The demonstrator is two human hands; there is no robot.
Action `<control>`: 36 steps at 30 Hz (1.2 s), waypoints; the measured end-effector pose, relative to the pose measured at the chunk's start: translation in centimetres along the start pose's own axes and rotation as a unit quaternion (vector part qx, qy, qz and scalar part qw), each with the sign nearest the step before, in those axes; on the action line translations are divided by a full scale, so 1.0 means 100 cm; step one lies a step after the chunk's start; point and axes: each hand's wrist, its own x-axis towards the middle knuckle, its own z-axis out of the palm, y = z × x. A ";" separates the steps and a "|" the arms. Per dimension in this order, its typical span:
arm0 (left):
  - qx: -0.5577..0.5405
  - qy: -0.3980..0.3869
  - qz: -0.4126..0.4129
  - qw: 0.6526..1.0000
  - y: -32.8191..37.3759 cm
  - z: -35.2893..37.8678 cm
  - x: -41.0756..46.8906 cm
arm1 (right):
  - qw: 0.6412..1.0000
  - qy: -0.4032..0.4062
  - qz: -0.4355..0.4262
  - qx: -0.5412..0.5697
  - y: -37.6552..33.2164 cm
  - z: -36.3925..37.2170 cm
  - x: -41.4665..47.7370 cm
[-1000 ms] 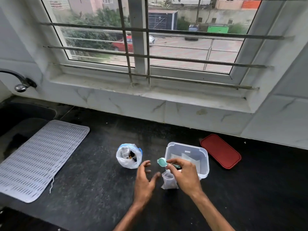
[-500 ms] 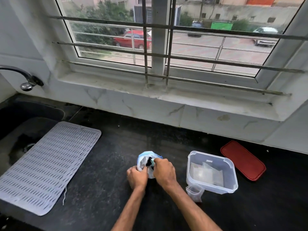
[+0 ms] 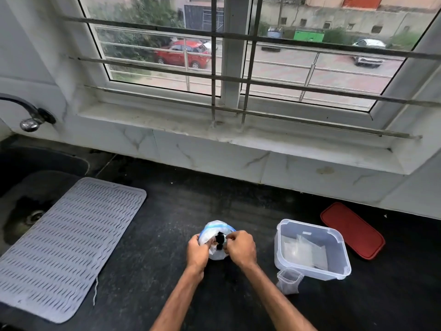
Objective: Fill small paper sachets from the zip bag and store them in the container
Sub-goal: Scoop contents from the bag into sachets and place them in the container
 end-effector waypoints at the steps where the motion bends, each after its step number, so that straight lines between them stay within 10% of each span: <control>1: -0.010 -0.011 -0.004 1.000 0.003 0.000 -0.001 | 0.998 -0.007 0.016 0.054 0.003 0.003 0.005; 11: -0.036 -0.055 -0.041 0.997 0.011 -0.008 0.005 | 0.947 -0.021 0.135 0.289 -0.005 -0.001 -0.003; 18: 0.234 0.075 0.158 0.956 0.019 -0.016 -0.011 | 0.944 -0.013 0.138 0.301 -0.002 -0.008 -0.007; 29: 0.190 0.138 0.408 0.882 0.018 -0.021 -0.057 | 0.913 -0.075 0.101 0.387 0.004 -0.068 -0.044; 36: 0.204 -0.077 0.324 0.920 -0.046 0.059 -0.115 | 0.912 -0.048 0.071 0.401 0.053 -0.135 -0.074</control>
